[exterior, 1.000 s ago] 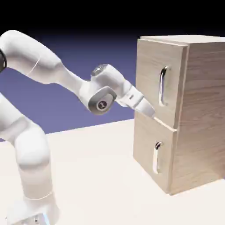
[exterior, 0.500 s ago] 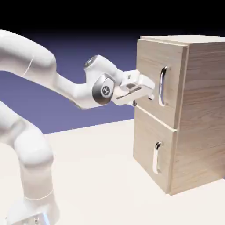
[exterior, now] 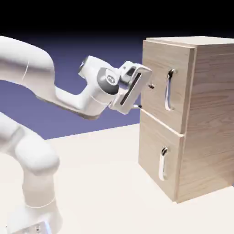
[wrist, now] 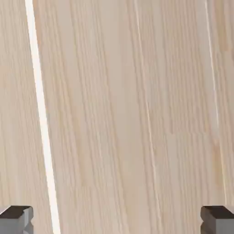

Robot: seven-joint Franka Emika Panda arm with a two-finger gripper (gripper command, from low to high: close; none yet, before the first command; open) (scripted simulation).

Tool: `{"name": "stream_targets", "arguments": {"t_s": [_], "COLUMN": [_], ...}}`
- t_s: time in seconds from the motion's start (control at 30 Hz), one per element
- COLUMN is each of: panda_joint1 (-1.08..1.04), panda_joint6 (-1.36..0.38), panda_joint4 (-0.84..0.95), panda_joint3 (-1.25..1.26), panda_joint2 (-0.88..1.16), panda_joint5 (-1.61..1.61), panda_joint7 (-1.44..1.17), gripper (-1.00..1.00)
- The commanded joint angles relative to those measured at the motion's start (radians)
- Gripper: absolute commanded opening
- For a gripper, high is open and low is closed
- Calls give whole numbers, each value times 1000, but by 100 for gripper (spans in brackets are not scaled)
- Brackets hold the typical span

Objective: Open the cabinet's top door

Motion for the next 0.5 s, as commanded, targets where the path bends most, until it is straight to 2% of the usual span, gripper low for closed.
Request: {"name": "stream_targets", "arguments": {"t_s": [0.0, 0.47], "panda_joint1": [10, 157], "panda_joint6": [-3, -45], "panda_joint4": [4, 53], "panda_joint3": [-12, -181], "panda_joint2": [-6, -87], "panda_joint5": [-44, -652], "panda_joint7": [-13, -194], "gripper": [0, 0]}}
